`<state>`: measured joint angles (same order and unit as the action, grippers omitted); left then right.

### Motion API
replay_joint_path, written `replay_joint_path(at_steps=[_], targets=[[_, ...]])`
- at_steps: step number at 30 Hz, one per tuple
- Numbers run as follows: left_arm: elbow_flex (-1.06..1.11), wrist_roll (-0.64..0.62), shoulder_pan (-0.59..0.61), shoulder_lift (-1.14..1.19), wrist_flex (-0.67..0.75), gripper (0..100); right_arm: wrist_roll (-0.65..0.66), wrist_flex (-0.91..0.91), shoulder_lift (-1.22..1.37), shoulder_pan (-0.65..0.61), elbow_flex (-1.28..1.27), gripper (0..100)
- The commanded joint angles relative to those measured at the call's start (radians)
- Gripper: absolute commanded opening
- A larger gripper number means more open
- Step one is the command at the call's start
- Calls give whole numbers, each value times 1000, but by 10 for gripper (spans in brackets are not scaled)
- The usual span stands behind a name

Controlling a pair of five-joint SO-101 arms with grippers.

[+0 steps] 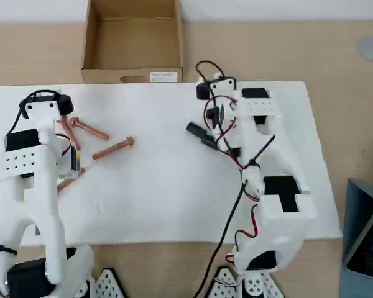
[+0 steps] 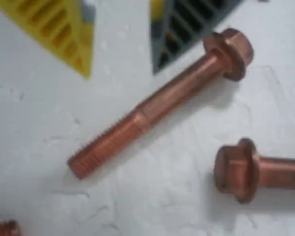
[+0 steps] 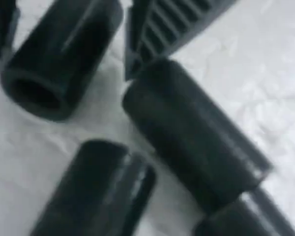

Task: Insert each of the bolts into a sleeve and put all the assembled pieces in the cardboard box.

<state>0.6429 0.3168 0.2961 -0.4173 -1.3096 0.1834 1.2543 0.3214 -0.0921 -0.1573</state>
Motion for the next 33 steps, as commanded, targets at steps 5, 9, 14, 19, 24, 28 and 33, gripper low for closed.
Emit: replay_joint_path(at_steps=[5,9,14,19,24,28,33], targets=[[-28,6,2,1,2,91,-6,-26,77,64,16,65],[-28,6,2,1,2,90,-5,-23,79,62,22,12],[-28,3,3,-7,-15,89,-5,15,2,64,24,10],[-97,3,2,-8,-169,89,-5,95,-206,58,22,10],[-210,0,5,-8,-285,89,25,224,-397,64,21,10],[-387,-66,6,2,-356,89,46,311,-519,73,16,10],[-543,-155,0,16,-364,88,46,376,-619,147,15,10]])
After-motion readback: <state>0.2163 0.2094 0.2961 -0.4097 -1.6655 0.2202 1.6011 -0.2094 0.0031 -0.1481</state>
